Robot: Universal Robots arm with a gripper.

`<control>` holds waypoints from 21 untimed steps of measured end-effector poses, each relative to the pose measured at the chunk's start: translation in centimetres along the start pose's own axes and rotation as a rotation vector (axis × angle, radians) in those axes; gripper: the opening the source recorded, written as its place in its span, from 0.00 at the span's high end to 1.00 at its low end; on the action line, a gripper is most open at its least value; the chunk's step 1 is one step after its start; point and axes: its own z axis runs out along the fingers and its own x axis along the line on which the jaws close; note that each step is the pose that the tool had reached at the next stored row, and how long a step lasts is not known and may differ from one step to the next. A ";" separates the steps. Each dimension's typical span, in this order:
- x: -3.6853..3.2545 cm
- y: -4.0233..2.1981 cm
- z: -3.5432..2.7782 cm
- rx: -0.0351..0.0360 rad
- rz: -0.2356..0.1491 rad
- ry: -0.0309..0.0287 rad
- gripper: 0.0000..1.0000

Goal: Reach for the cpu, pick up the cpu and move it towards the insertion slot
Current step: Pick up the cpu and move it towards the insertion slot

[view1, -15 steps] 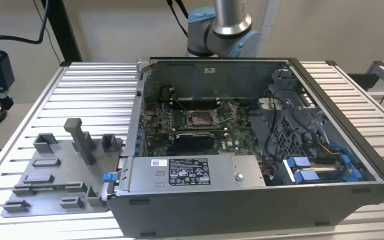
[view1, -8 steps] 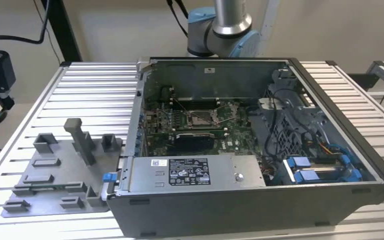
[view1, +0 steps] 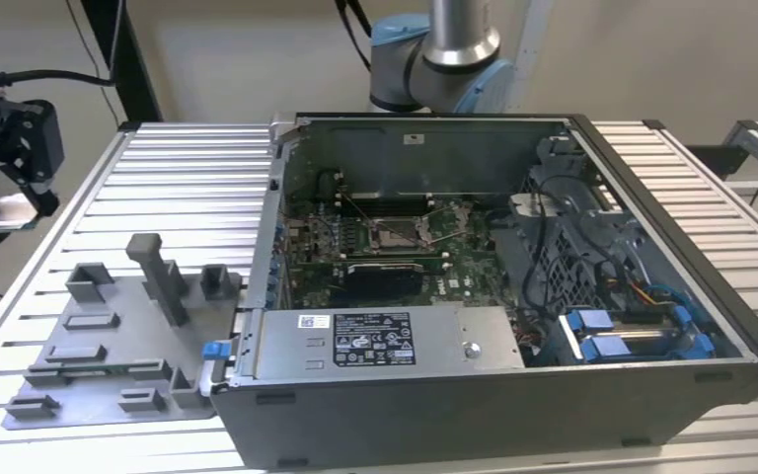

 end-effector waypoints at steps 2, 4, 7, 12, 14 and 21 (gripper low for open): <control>-0.84 -0.02 -0.01 0.0001 0.000 0.0006 1.00; -1.69 -0.05 -0.01 0.0001 0.000 0.0013 1.00; -3.05 -0.09 -0.01 0.0001 0.000 0.0025 1.00; -5.31 -0.16 -0.01 -0.0001 0.000 0.0046 1.00; -6.19 -0.18 -0.01 -0.0001 0.000 0.0051 1.00; -9.39 -0.28 -0.01 -0.0001 -0.003 0.0055 1.00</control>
